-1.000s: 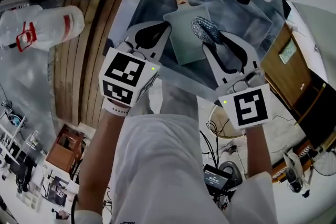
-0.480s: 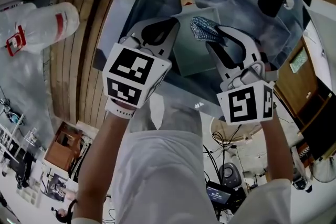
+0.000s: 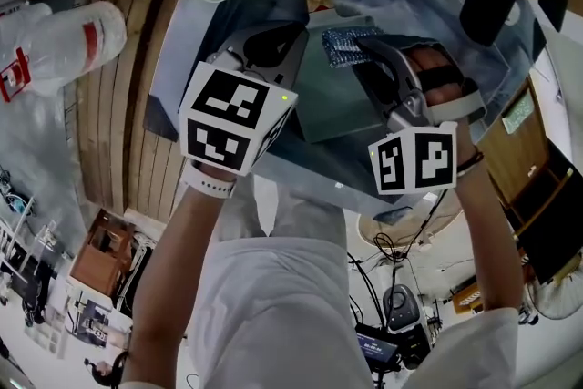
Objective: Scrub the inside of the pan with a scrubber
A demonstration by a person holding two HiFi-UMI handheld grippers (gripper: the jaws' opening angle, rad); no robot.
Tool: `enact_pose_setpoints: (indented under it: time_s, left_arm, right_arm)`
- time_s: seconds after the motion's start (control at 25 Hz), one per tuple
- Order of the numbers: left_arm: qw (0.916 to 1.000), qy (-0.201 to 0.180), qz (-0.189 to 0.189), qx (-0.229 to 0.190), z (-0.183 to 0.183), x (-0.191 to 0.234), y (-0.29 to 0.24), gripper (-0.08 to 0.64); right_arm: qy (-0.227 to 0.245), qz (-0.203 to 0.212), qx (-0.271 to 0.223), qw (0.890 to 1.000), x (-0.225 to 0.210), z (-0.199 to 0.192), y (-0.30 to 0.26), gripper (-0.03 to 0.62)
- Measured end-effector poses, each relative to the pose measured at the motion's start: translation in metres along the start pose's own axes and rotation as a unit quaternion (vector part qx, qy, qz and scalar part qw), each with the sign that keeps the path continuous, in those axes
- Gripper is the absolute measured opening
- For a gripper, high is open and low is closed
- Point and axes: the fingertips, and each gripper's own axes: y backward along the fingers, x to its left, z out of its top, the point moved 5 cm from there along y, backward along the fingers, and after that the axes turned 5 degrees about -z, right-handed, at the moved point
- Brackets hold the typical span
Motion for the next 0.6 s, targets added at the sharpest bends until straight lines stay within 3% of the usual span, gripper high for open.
enact_pose_setpoints:
  time_s: [0.24,0.44,0.6]
  left_arm:
    - [0.9999,-0.005,0.008,0.011,-0.001,0.01,-0.015,0.006]
    - [0.9989,-0.007,0.012,0.045,-0.009,0.019,-0.023,0.006]
    - [0.9977,-0.009,0.005,0.067,-0.017,0.019,-0.027,0.006]
  right_arm:
    - [0.056,0.028,0.005,0.998,0.006,-0.008,-0.023,0.117]
    - [0.107,0.033,0.014,0.994,0.011,-0.009,-0.038,0.117]
    - [0.109,0.037,0.013,0.993,0.015,-0.01,-0.044,0.117]
